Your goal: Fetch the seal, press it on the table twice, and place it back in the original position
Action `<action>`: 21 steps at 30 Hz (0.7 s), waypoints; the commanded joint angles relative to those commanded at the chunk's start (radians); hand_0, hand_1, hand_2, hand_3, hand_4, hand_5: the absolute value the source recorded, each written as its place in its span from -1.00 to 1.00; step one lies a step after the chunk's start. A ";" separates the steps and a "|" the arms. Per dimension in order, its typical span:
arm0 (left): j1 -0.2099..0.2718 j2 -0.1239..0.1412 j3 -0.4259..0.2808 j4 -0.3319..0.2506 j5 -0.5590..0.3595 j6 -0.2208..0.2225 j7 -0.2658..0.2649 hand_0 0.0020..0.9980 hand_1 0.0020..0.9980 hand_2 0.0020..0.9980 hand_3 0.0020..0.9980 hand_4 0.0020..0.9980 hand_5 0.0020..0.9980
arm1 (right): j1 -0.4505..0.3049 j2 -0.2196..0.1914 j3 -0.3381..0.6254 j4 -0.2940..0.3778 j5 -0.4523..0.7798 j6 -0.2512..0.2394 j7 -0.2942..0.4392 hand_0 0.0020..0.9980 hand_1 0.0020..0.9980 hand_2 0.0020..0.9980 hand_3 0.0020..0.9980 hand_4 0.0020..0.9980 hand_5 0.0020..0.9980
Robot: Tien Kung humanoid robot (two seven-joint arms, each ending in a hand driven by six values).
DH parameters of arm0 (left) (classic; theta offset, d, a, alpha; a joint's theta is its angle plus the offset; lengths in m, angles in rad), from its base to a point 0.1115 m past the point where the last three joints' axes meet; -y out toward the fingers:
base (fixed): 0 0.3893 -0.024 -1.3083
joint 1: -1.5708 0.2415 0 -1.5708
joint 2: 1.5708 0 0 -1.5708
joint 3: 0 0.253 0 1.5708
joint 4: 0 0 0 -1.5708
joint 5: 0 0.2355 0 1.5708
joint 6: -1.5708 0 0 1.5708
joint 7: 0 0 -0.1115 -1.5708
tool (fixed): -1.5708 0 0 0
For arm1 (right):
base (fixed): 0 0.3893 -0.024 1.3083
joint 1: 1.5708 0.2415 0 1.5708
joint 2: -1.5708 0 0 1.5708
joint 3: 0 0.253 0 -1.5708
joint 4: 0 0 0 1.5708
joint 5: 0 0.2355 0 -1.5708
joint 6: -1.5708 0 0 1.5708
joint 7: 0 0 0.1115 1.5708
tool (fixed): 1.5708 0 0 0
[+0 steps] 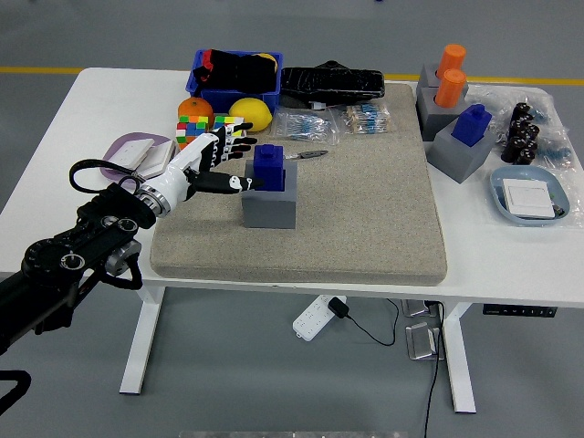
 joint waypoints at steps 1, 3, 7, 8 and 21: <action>-0.001 -0.001 0.002 0.001 -0.002 0.000 0.001 0.69 0.64 0.56 0.81 0.91 -1.00 | 0.000 0.000 -0.001 0.000 0.000 0.000 0.000 0.55 0.41 0.43 0.39 0.71 0.22; -0.005 -0.005 0.006 0.001 -0.003 0.002 0.000 0.69 0.64 0.56 0.81 0.91 -1.00 | 0.000 -0.001 -0.002 0.000 0.000 0.000 0.000 0.55 0.41 0.43 0.39 0.71 0.22; -0.009 -0.016 0.006 0.003 -0.002 0.008 -0.002 0.67 0.57 0.50 0.80 0.88 -1.00 | 0.000 -0.002 -0.008 0.000 0.001 0.000 0.000 0.55 0.41 0.43 0.40 0.72 0.22; -0.009 -0.019 0.006 0.005 -0.003 0.010 -0.002 0.67 0.57 0.50 0.80 0.88 -1.00 | 0.000 -0.001 -0.009 0.000 0.002 0.000 0.000 0.55 0.41 0.43 0.40 0.72 0.22; -0.018 -0.052 0.015 0.032 -0.005 0.027 -0.005 0.66 0.50 0.40 0.79 0.75 -1.00 | -0.002 0.002 -0.014 0.000 0.001 0.000 0.000 0.55 0.41 0.43 0.40 0.74 0.23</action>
